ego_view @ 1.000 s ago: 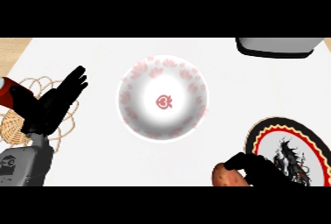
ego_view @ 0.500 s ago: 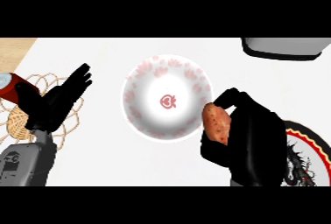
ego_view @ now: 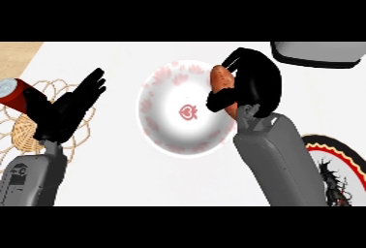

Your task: Pick the sweet potato from the plate and place it in the bowl

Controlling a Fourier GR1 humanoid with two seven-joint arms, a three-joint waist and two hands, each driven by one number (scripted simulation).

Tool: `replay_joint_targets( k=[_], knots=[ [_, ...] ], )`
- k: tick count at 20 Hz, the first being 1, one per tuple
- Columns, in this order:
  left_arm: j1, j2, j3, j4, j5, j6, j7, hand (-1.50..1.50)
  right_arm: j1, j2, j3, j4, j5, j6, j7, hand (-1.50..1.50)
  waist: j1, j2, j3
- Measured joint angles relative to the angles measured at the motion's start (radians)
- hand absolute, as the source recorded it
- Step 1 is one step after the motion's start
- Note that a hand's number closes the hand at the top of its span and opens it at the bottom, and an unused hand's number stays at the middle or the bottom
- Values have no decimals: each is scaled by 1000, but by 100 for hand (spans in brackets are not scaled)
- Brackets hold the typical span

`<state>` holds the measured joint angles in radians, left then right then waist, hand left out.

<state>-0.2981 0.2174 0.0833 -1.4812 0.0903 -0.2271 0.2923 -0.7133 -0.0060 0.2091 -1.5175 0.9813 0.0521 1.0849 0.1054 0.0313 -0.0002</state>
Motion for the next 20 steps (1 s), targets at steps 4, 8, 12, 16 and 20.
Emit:
replay_joint_targets(
  k=[4,8,12,16,20],
  knots=[
    [-15,-4,-1,16,-5,3,-7,0,-61,1,-95,139,-110,-156,-39,-150,6,5,1],
    [-17,-4,-2,17,-5,1,-6,0,-120,3,-131,299,-176,-351,-113,-150,8,3,2],
    [-17,-2,4,13,-1,2,2,0,-207,3,-139,474,-216,-520,-187,-150,2,-1,1],
    [-11,5,15,20,2,3,1,0,-295,3,-145,640,-206,-664,-249,-150,-15,-6,0],
    [18,2,20,2,-3,16,9,0,-340,3,-150,739,-185,-773,-275,-150,-44,-16,0]
  ],
)
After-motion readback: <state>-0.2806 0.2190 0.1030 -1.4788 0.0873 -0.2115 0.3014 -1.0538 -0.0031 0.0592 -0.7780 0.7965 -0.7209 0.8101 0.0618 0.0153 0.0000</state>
